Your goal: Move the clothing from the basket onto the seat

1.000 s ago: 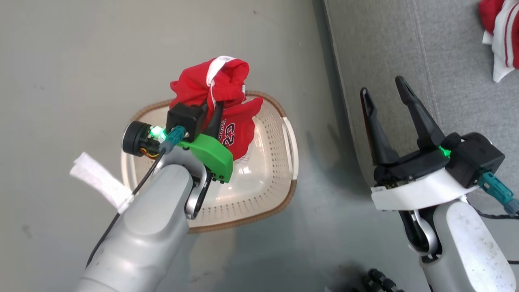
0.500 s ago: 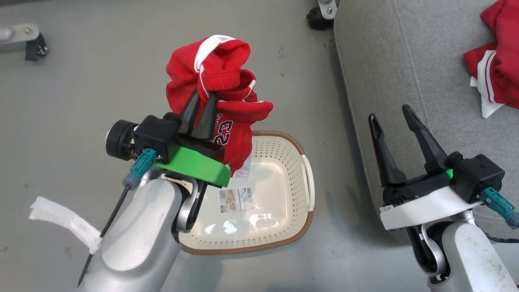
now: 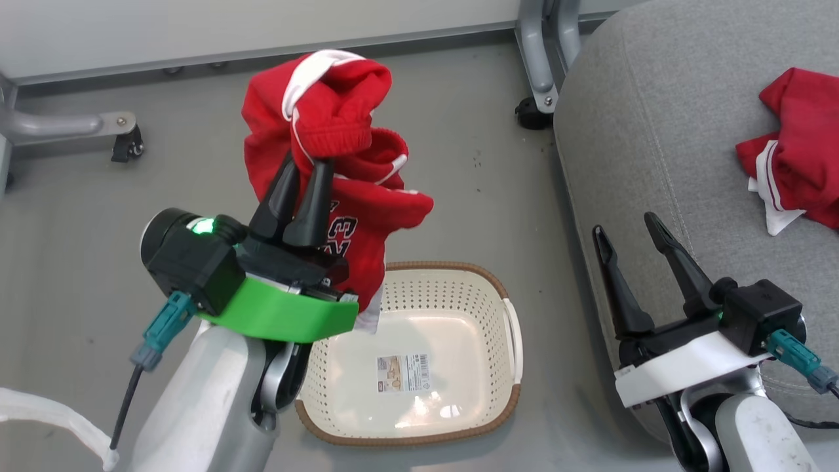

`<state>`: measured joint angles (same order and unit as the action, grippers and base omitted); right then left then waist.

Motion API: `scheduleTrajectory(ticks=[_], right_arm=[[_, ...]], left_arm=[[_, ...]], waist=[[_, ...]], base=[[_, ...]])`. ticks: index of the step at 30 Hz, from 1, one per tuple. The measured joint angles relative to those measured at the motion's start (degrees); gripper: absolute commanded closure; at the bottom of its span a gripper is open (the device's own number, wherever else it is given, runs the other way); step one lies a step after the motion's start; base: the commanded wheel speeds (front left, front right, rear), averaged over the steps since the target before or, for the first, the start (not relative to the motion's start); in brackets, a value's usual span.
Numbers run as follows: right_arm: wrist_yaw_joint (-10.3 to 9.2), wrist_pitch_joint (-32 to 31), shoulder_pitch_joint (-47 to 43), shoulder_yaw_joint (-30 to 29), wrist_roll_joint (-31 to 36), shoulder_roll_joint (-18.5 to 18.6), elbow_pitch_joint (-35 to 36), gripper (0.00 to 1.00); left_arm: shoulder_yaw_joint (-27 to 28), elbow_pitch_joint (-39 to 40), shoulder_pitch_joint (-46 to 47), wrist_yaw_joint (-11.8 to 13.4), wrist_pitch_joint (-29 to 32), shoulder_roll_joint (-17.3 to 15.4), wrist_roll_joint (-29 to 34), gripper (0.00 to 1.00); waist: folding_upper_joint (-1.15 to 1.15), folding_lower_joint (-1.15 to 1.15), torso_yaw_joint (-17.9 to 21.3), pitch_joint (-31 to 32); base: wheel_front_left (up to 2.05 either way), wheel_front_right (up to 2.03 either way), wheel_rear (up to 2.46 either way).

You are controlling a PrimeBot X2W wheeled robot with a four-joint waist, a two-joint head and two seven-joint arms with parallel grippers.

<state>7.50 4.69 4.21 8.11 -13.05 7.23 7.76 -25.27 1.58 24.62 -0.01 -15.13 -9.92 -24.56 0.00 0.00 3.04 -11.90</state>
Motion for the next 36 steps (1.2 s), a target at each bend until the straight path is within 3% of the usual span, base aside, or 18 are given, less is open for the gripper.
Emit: scheduleTrajectory(ticks=[6,19,36], right_arm=[[0.00,-1.09,-2.35,0.30,-0.01,-0.44,0.79,0.00],[-0.01,-2.90,-7.69,1.74,-0.03,-1.05,1.34,0.00],[-0.01,-4.12,-8.96,3.48,-0.46,-1.12,1.94,0.00]], left_arm=[[0.33,2.18,-3.85,-0.83,0.01,-0.93,0.02,1.00],[-1.43,5.39,-12.97,0.97,1.46,-1.87,-1.04,1.00],[-1.96,7.09,-14.63,1.60,2.38,-2.77,-2.10,1.00]], waist=[[0.00,0.00,-0.29,2.96],[0.00,0.00,-0.41,8.97],[0.00,0.00,-0.76,11.25]], base=[[0.00,0.00,0.00],[0.00,0.00,0.00],[0.00,0.00,0.00]])
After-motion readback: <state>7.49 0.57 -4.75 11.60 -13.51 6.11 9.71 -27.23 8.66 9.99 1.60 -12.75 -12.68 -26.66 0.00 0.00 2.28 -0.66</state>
